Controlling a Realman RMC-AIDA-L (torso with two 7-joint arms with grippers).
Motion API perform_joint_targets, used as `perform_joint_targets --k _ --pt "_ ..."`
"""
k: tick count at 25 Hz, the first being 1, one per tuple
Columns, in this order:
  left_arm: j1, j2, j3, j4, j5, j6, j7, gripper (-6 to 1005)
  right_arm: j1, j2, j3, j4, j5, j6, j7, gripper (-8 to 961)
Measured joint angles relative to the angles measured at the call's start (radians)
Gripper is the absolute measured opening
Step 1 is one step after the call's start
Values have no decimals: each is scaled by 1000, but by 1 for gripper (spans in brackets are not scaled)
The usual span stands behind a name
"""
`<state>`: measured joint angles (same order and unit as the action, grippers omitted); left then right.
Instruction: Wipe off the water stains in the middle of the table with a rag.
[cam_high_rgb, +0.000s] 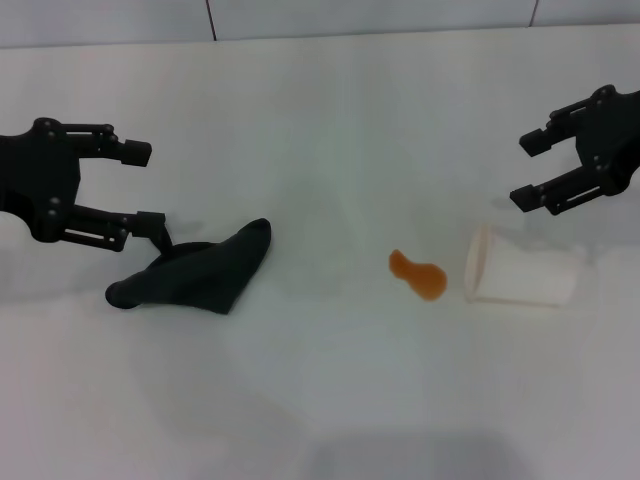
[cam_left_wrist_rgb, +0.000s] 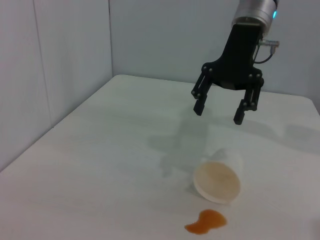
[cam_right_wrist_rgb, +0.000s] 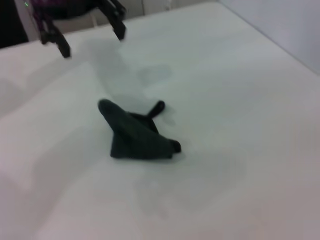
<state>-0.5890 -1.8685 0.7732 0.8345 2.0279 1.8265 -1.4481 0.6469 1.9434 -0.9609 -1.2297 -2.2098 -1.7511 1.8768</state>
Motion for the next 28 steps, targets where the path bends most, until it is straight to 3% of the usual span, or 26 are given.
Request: perform_joint_targets --k 6,11,19,28 --pt "0 9 0 21 8 5 -16 872 70 -7 -26 21 -124 -32 68 747" --pt "-8 12 0 26 39 6 -31 872 113 1 -73 33 -232 -45 112 748" --pt "-15 12 0 26 66 5 -36 872 133 6 -173 29 -298 -43 157 750" --pt "-11 3 0 52 70 4 -47 872 147 29 -207 61 -362 -34 166 755"
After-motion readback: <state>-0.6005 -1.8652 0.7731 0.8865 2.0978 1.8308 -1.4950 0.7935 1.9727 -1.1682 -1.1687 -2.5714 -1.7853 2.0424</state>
